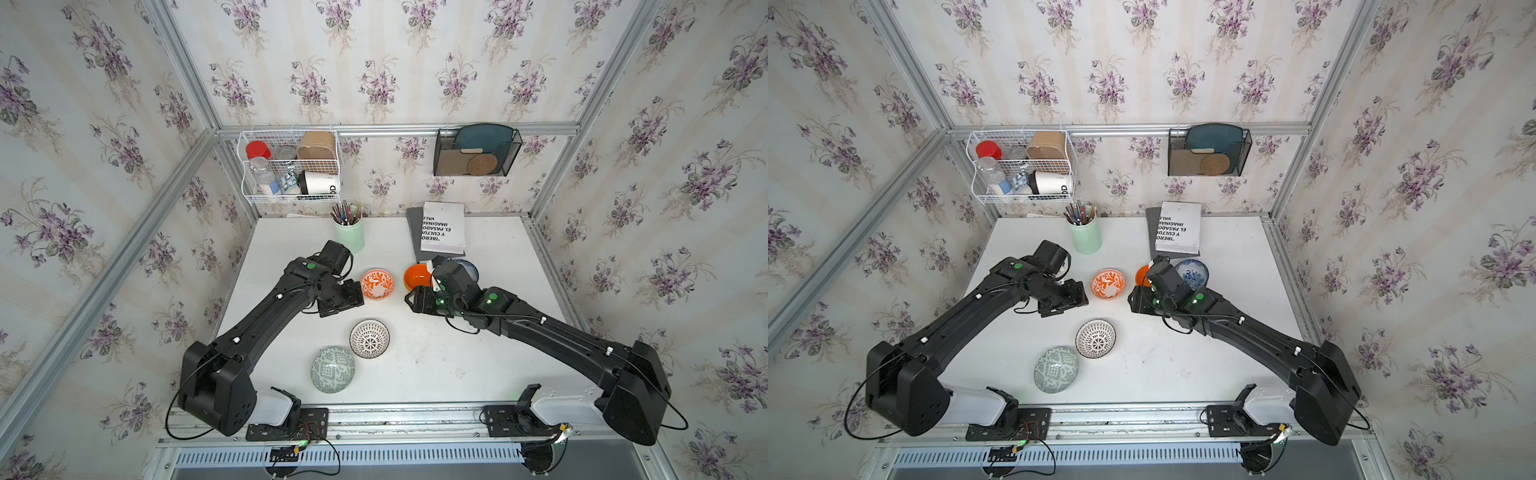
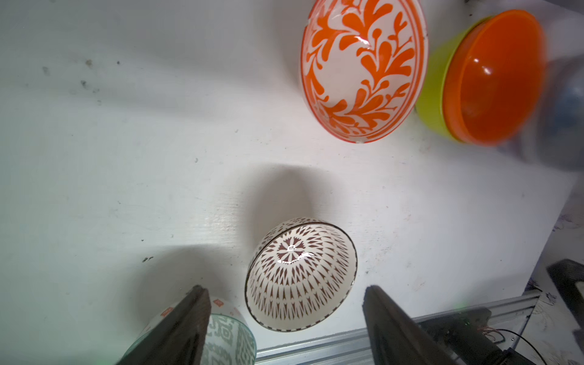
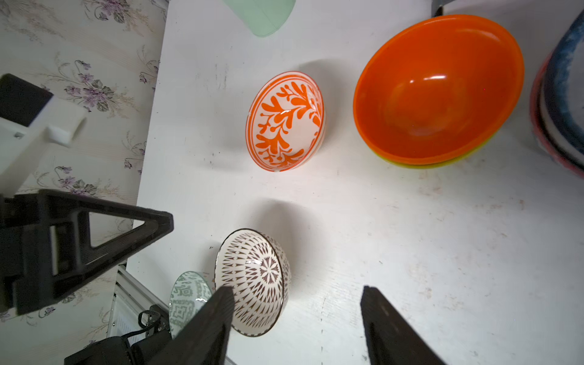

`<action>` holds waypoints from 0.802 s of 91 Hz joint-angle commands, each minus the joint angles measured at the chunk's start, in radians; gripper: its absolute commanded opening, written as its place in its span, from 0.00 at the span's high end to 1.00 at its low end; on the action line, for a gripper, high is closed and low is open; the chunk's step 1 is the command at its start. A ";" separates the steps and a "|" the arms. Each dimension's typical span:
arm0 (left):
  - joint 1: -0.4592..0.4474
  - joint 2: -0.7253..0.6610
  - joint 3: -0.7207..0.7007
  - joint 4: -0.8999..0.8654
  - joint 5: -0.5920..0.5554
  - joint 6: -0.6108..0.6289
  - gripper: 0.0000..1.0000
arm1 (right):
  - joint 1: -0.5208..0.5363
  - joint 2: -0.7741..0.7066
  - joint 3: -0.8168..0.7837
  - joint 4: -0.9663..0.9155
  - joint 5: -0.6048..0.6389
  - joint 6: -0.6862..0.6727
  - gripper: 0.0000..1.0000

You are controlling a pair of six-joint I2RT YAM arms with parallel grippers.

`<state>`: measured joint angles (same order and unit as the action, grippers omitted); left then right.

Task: Stack the bowls
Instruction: Pick up the bowl from the center of the board.

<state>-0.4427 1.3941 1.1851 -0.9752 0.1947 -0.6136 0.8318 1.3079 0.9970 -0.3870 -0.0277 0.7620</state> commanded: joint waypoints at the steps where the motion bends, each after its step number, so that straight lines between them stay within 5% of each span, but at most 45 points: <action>1: 0.003 -0.031 -0.006 0.003 0.009 0.005 0.22 | 0.035 -0.036 -0.015 -0.042 0.079 0.058 0.30; 31: 0.003 -0.145 -0.143 0.092 0.067 0.045 0.26 | 0.167 -0.017 -0.052 -0.063 0.061 0.093 0.30; 48: 0.004 -0.210 -0.233 0.119 0.075 0.065 0.25 | 0.238 0.117 0.014 -0.063 0.064 0.076 0.31; 73: 0.005 -0.393 -0.470 0.331 0.064 -0.087 0.26 | 0.284 0.300 0.131 -0.123 0.116 0.056 0.31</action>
<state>-0.4389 1.0443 0.7696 -0.7593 0.2634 -0.6228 1.1130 1.5669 1.1076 -0.4690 0.0452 0.8284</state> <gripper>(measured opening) 0.743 0.692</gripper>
